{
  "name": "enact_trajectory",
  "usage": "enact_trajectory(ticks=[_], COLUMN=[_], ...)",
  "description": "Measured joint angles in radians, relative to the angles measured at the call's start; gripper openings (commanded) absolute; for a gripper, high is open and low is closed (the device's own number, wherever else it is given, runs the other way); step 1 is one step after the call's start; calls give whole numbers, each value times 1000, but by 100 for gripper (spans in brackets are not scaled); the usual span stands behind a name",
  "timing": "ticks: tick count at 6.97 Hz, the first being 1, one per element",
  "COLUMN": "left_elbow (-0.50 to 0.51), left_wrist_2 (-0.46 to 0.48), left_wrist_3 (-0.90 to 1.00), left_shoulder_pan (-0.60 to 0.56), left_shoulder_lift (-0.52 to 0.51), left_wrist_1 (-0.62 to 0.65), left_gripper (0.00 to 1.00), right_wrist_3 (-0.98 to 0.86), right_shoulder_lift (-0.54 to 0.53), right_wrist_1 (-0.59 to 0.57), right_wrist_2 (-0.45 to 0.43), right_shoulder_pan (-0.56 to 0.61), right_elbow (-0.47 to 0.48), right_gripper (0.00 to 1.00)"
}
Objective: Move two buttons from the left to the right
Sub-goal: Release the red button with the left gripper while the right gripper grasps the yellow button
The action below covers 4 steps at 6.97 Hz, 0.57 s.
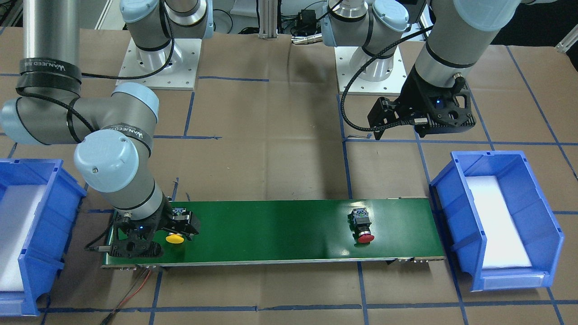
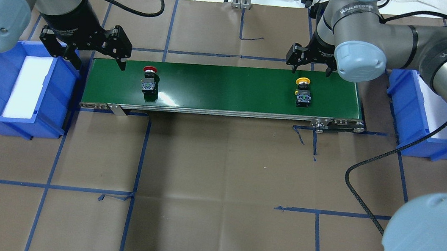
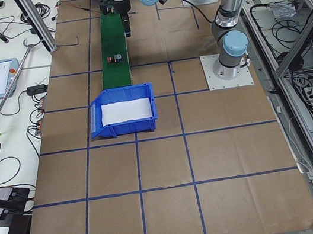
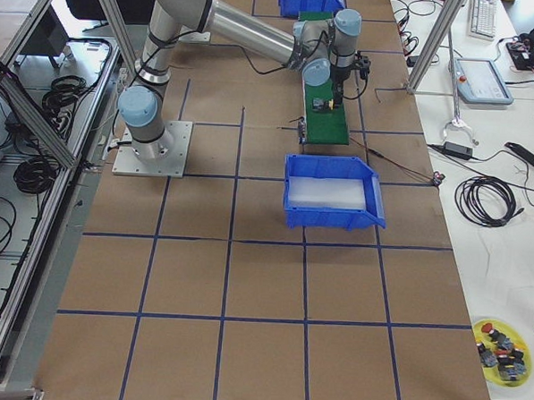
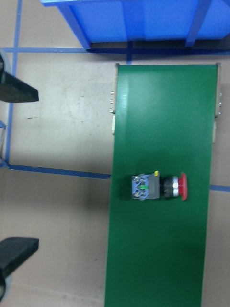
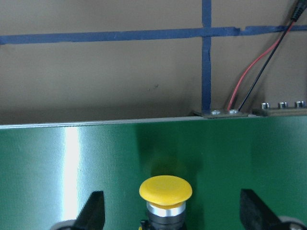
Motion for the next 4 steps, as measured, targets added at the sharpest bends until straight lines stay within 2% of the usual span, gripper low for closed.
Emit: enact_trajectory(ticks=[1, 2, 3, 4], left_elbow=[0, -1, 0, 1], left_wrist_2=[0, -1, -2, -3], left_wrist_3=[3, 5, 5, 5], left_shoulder_pan=[-1, -1, -1, -1], left_shoulder_lift=[8, 10, 8, 4], left_wrist_1=[-6, -7, -7, -7], left_gripper=[100, 100, 100, 100], right_wrist_3=[1, 1, 2, -1], right_shoulder_lift=[14, 14, 8, -3], right_wrist_1=[1, 14, 39, 76], right_wrist_2=[-2, -3, -6, -9], right_shoulder_pan=[-2, -5, -9, -14], right_elbow=[9, 24, 36, 41], right_gripper=[100, 85, 37, 7])
